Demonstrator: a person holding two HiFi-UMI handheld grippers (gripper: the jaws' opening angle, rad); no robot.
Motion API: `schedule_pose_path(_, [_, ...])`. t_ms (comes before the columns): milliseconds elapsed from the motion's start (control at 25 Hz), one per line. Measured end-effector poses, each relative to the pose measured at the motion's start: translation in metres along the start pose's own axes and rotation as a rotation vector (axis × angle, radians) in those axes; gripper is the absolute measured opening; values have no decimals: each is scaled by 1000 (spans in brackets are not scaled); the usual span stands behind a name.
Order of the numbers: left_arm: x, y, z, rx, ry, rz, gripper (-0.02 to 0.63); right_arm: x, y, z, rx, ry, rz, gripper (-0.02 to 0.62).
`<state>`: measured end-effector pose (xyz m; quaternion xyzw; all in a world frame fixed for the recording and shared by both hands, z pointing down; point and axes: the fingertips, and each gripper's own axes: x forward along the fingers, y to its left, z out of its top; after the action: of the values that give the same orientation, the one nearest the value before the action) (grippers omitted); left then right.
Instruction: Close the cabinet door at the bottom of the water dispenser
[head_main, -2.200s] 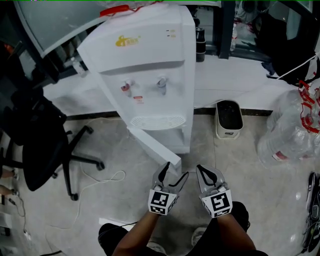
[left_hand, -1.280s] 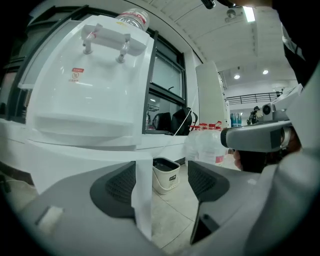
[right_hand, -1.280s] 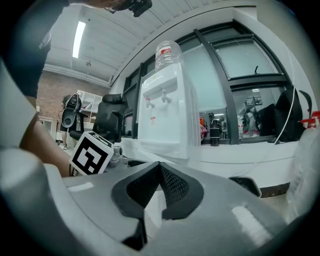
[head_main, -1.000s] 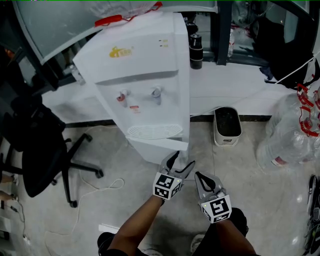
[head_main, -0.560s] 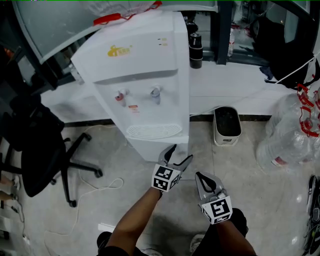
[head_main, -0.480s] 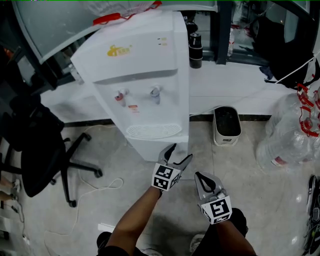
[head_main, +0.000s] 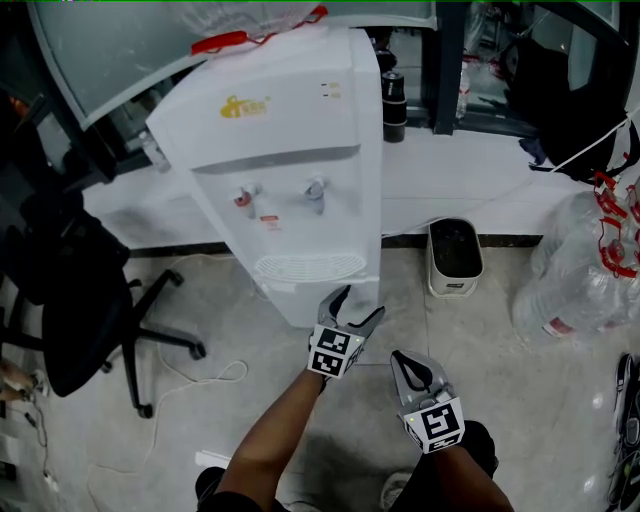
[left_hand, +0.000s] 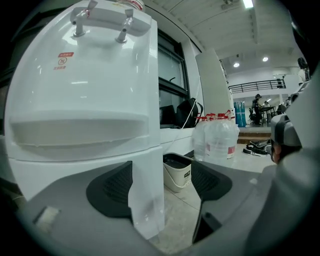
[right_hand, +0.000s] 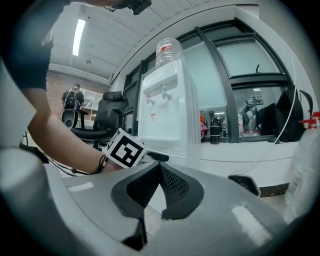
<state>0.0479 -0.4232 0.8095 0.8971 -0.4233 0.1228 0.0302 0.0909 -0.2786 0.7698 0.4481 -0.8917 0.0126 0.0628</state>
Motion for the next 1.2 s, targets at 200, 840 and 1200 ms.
schedule_pose_path(200, [2,5,-2,-8,6,6,390,0,2,1,-10,5,1,3])
schedule_pose_path(840, [-87,-12,38,-29,-111,35,317,-3,25,38,-10,-24,-17,5])
schedule_pose_path(1200, [-210,-19,171,-43,-199,101,63,-26,59,208,60,-30,7,3])
